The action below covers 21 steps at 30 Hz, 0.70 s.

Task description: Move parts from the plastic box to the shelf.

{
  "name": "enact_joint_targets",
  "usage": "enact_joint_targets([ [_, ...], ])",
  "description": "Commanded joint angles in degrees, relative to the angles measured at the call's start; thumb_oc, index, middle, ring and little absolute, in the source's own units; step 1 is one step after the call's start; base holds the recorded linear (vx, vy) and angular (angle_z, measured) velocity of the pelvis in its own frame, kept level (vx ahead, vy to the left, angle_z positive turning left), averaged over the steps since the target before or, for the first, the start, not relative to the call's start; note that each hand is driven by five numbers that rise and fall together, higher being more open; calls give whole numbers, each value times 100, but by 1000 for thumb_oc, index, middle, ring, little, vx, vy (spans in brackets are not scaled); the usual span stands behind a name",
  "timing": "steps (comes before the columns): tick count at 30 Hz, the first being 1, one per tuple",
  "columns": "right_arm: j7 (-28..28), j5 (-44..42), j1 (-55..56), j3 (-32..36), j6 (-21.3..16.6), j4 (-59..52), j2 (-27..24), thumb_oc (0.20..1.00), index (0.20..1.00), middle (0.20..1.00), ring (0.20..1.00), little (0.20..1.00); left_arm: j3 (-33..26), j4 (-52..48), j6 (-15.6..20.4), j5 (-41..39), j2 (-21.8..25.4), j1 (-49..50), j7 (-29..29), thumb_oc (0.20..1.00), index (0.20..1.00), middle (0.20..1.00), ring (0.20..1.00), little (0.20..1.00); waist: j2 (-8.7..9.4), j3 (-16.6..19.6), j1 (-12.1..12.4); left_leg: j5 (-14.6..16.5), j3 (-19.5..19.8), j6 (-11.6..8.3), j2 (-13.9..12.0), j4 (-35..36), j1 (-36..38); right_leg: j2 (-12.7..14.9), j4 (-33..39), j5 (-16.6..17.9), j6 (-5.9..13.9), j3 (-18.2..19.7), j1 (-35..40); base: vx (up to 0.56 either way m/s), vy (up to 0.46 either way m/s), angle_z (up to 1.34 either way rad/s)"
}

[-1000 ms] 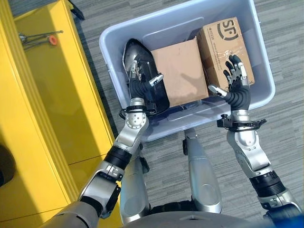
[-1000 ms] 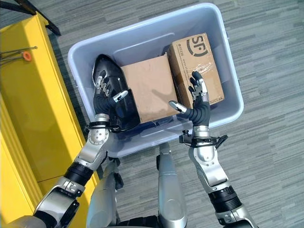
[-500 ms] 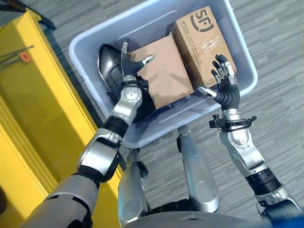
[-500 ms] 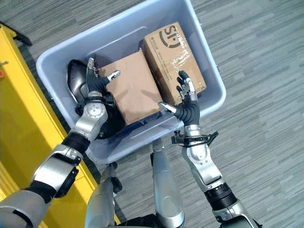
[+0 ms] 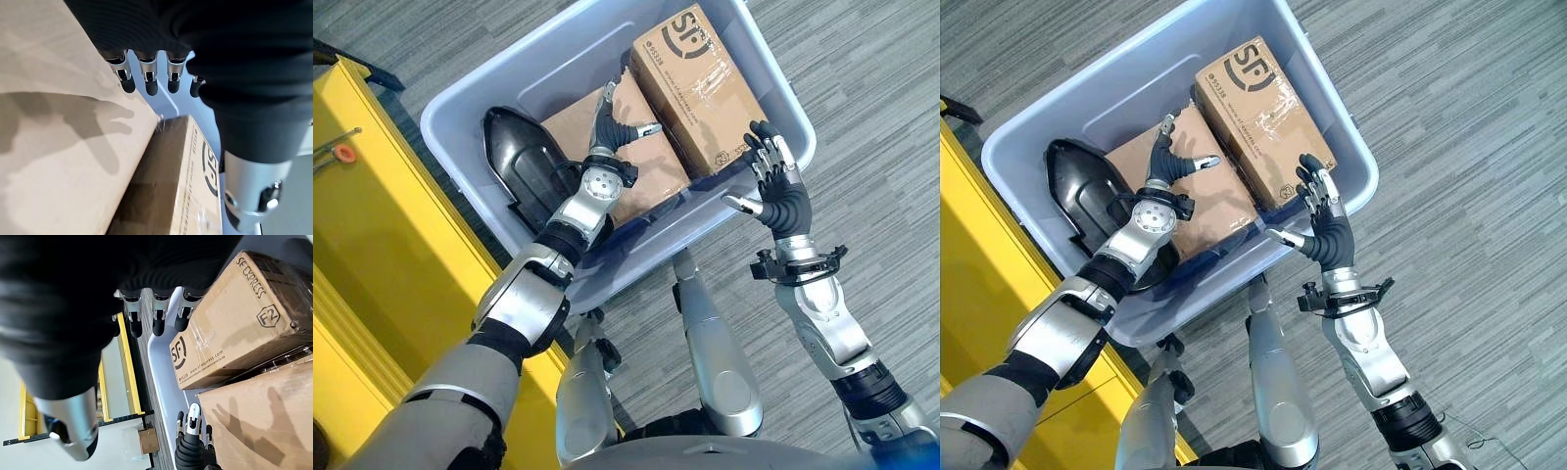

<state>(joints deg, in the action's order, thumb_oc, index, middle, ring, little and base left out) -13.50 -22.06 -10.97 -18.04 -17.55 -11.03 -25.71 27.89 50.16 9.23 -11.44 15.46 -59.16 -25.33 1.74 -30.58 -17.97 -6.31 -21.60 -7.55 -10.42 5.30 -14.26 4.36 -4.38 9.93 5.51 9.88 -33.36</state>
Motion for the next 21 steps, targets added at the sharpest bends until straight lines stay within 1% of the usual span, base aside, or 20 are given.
enact_joint_targets([
  [1,80,-131,95,430,-419,-136,66,1000,1000,1000,1000,1000,-248,-340,350,190,122,115,-18,1000,1000,1000,1000,1000,68,93,-9,482,337,-164,-248,-527,357,137,-570,-697,263,-195,415,14,5,-4],
  [2,65,-114,105,461,-427,-136,64,1000,1000,1000,1000,1000,-277,-533,432,124,106,203,-24,1000,1000,1000,1000,1000,56,94,5,481,336,-165,-252,-521,369,139,-565,-697,263,-194,421,0,0,0],
  [3,65,-114,110,459,-427,-138,64,1000,1000,1000,1000,1000,-278,-544,427,124,108,214,-25,1000,1000,1000,1000,1000,55,98,5,481,335,-166,-253,-520,371,138,-564,-697,263,-194,423,0,0,0],
  [5,21,-72,143,557,-453,-139,97,1000,1000,1000,1000,1000,-359,-1224,633,13,98,554,-39,1000,1000,1000,1000,1000,19,106,57,485,355,-156,-239,-497,405,155,-554,-712,255,-221,460,0,0,0],
  [7,-16,-14,167,627,-472,-164,103,1000,1000,1000,1000,1000,-401,-1758,714,48,143,834,-66,1000,1000,1000,1000,1000,-4,116,100,497,380,-148,-226,-487,416,169,-544,-725,250,-248,490,0,0,0],
  [9,-53,20,231,718,-504,-209,111,1000,1000,1000,1000,1000,-547,-2333,845,-79,141,1196,-53,1000,1000,1000,1000,1000,-30,121,176,505,409,-138,-214,-474,423,187,-522,-735,247,-275,529,-40,-32,1],
  [10,-82,58,264,773,-493,-229,124,1000,1000,1000,1000,1000,-693,-2616,939,-280,73,1470,-17,1000,1000,1000,1000,1000,-12,112,217,367,381,-110,-209,-489,347,188,-493,-593,203,-277,489,-81,-62,4],
  [12,-148,103,294,799,-477,-213,161,1000,1000,1000,1000,1000,-879,-2820,1048,-712,-39,1795,45,1000,1000,1000,1000,1000,-32,136,270,372,398,-98,-197,-486,346,203,-479,-594,193,-300,522,-42,-40,5],
  [13,-240,158,296,802,-465,-196,189,1000,1000,1000,1000,1000,-1067,-3046,1107,-983,-159,2070,2,1000,1000,1000,1000,1000,-38,151,321,379,420,-91,-197,-505,328,213,-485,-595,177,-314,524,-2,-22,9],
  [14,-305,196,302,804,-477,-213,225,1000,1000,1000,1000,1000,-1217,-3272,1170,-1053,-196,2293,-72,1000,1000,1000,1000,1000,-41,162,367,383,440,-83,-187,-511,315,216,-474,-595,170,-322,539,-3,-20,11],
  [15,-305,196,302,804,-477,-213,225,1000,1000,1000,1000,1000,-1217,-3273,1170,-1052,-196,2293,-72,1000,1000,1000,1000,1000,-41,162,366,383,440,-83,-187,-511,315,216,-474,-595,170,-322,539,0,-12,12],
  [16,-378,271,316,804,-460,-215,228,1000,1000,1000,1000,1000,-1354,-3436,1190,-1138,-263,2591,-130,1000,1000,1000,1000,1000,-31,162,416,389,460,-75,-181,-527,301,221,-464,-598,163,-329,558,-3,-18,7],
  [18,-427,307,326,808,-447,-189,230,1000,1000,1000,1000,1000,-1419,-3560,1189,-1143,-301,2796,-174,1000,1000,1000,1000,1000,-12,154,465,388,478,-68,-173,-533,289,233,-457,-593,162,-351,582,-2,-13,2],
  [21,-523,333,335,826,-440,-171,238,1000,1000,1000,1000,1000,-1456,-3424,1101,-1008,-328,3074,-233,1000,1000,1000,1000,1000,38,149,523,387,506,-55,-162,-550,264,237,-442,-586,151,-368,601,-3,-9,4],
])
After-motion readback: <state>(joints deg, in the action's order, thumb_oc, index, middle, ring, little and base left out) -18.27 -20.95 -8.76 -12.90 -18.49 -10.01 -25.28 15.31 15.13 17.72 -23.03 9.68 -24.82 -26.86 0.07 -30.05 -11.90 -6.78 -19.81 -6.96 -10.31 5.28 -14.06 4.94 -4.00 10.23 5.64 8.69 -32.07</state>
